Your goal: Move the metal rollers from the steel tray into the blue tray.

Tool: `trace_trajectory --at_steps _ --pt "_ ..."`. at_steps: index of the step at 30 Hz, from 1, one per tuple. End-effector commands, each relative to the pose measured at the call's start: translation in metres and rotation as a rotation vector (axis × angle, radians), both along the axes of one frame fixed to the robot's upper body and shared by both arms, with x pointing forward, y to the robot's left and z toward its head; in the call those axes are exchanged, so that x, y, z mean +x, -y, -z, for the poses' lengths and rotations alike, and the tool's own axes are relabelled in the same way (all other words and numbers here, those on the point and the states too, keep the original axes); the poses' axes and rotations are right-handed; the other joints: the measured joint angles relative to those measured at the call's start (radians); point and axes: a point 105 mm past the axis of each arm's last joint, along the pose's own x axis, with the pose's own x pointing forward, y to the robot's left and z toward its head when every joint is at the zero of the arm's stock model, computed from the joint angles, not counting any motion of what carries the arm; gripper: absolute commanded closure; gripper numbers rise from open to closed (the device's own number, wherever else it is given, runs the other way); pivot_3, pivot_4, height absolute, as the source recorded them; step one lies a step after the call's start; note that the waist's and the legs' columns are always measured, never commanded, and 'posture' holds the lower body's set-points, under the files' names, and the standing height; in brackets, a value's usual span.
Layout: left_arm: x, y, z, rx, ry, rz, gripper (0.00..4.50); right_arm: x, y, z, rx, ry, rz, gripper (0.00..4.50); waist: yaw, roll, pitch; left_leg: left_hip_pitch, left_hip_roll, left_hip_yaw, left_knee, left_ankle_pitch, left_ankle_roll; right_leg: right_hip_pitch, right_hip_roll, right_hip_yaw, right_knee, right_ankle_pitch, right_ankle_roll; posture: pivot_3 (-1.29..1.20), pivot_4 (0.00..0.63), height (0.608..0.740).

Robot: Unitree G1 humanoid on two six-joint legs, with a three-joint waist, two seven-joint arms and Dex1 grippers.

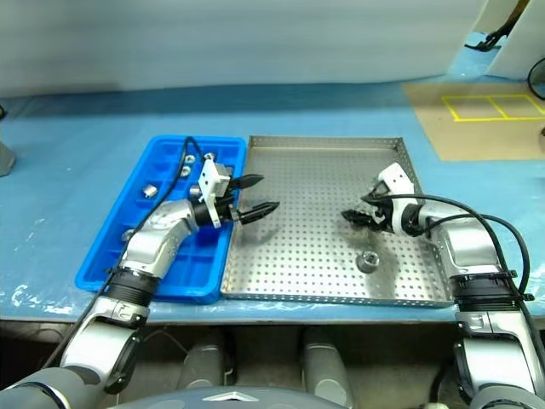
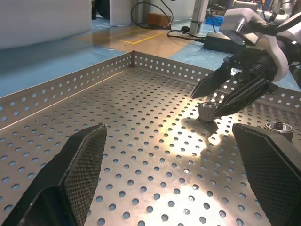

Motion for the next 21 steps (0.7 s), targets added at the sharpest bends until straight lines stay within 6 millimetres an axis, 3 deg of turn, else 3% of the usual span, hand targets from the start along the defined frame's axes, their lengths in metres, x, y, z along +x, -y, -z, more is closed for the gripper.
trace_trajectory --at_steps 1,4,9,13,17,21 --pt "0.0 0.001 -0.01 -0.003 0.043 0.011 0.0 0.002 0.008 0.003 0.0 -0.009 0.052 0.57 -0.002 0.0 0.0 0.0 0.0 0.0 0.001 0.0 0.001 0.0 0.0 0.0 0.0 0.0 0.0 -0.34 0.15 0.74" --pt "0.0 -0.001 -0.011 -0.002 0.048 0.004 0.0 0.004 0.001 0.009 -0.007 -0.006 0.045 1.19 0.0 0.0 0.0 0.0 0.0 0.0 0.001 -0.001 0.001 0.001 0.0 0.0 0.0 0.0 0.0 -0.33 0.15 0.74" --pt "-0.001 -0.007 -0.013 0.004 0.056 -0.017 0.0 0.01 -0.013 -0.003 0.014 0.045 0.001 2.83 0.001 0.0 0.0 -0.001 0.0 0.0 0.001 -0.002 0.003 0.0 0.0 0.0 -0.001 0.0 0.0 -0.3 0.15 0.74" --pt "-0.001 -0.017 -0.015 0.012 0.066 -0.052 0.0 0.012 -0.05 -0.034 0.14 0.148 -0.131 2.85 -0.001 0.0 0.0 -0.001 0.0 0.001 0.001 -0.002 0.004 0.0 0.0 0.0 -0.002 0.0 0.0 -0.26 0.15 0.74" --pt "0.0 -0.04 -0.023 0.003 0.089 -0.132 0.0 0.018 -0.09 -0.059 0.251 0.223 -0.228 2.85 0.0 0.001 0.0 -0.001 0.0 0.0 0.0 -0.002 0.003 -0.001 0.0 0.0 0.0 0.0 0.0 -0.23 0.15 0.74" --pt "-0.005 -0.077 -0.024 0.045 0.095 -0.236 0.0 0.001 -0.155 -0.084 0.39 0.264 -0.466 2.85 0.004 0.001 0.0 -0.001 0.001 0.0 -0.001 -0.002 0.003 -0.001 0.0 0.0 0.0 0.0 0.0 -0.17 0.15 0.74"
